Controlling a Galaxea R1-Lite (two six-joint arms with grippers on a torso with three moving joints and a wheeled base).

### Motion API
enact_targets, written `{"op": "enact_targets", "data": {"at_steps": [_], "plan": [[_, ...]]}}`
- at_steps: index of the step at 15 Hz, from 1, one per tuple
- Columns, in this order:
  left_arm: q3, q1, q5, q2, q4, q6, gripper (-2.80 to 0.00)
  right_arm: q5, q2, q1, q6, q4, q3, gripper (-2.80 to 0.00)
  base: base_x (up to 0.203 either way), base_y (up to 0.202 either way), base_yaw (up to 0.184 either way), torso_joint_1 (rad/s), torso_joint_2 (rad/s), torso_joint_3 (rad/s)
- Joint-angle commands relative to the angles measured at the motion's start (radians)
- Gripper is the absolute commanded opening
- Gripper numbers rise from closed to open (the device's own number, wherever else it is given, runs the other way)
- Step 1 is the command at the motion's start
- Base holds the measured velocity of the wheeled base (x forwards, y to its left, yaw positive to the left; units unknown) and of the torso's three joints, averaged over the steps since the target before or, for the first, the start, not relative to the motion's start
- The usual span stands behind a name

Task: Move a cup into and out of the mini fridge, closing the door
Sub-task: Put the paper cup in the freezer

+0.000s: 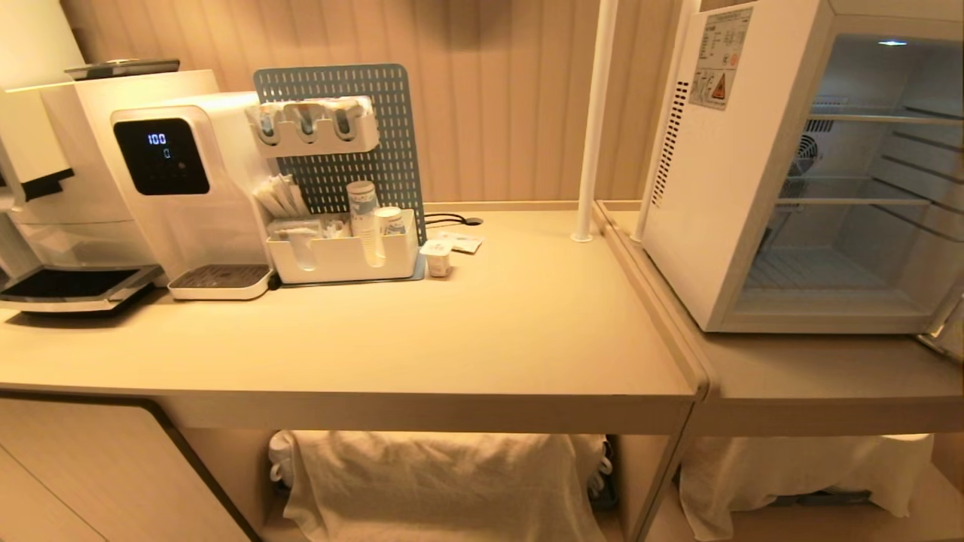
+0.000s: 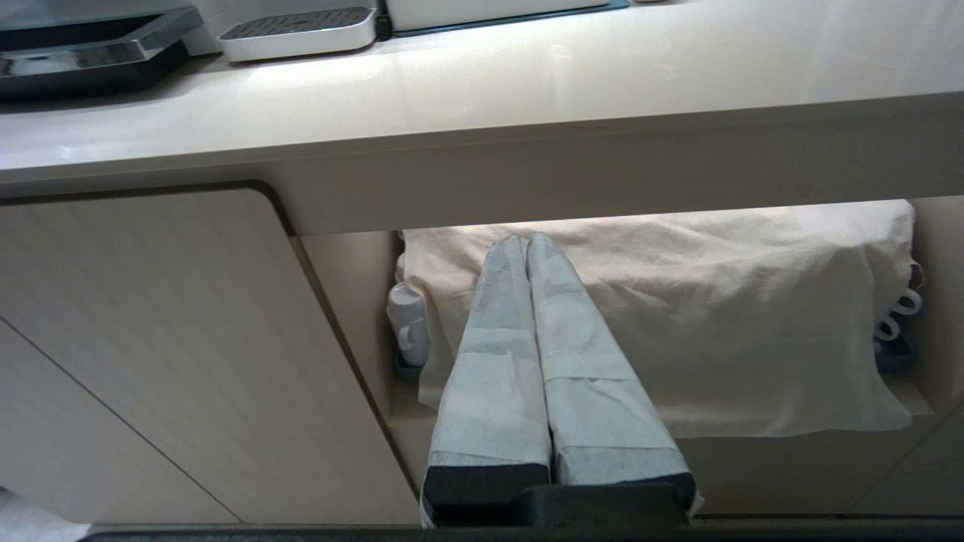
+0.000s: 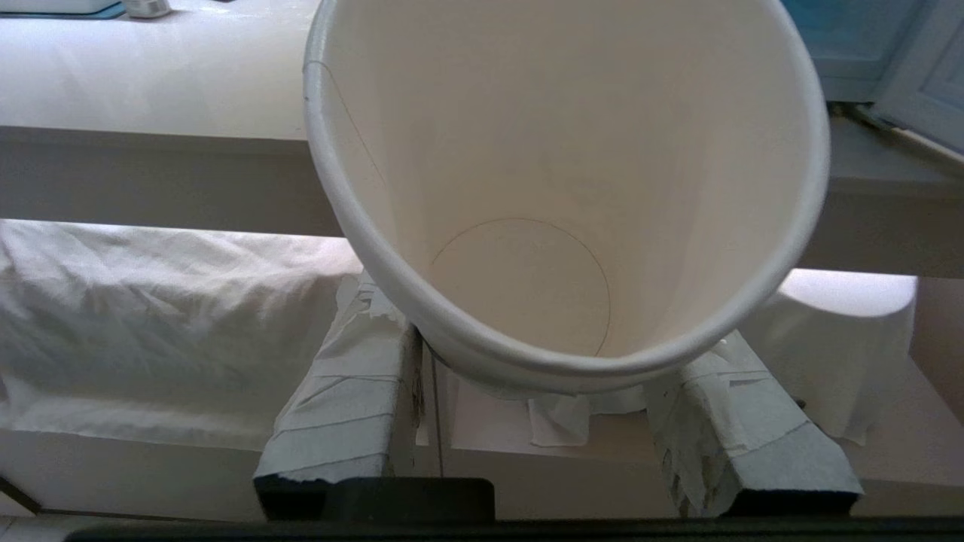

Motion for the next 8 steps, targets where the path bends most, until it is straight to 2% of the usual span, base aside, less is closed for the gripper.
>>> {"op": "enact_targets", "data": {"at_steps": [1,8], "plan": [[0.0,0.0,0.0,0.002,0.002,-0.001,-2.8,0.0,0.001,0.0,0.001,0.0,0.0,-2.8,0.0,-0.202,-0.002,-0.001,0.01,-0.002],[0.0,0.0,0.002,0.002,0.0,-0.004,-2.8,0.0,0.002,0.0,0.001,0.0,0.0,-2.8,0.0,-0.197,-0.001,0.002,0.0,0.003]]}}
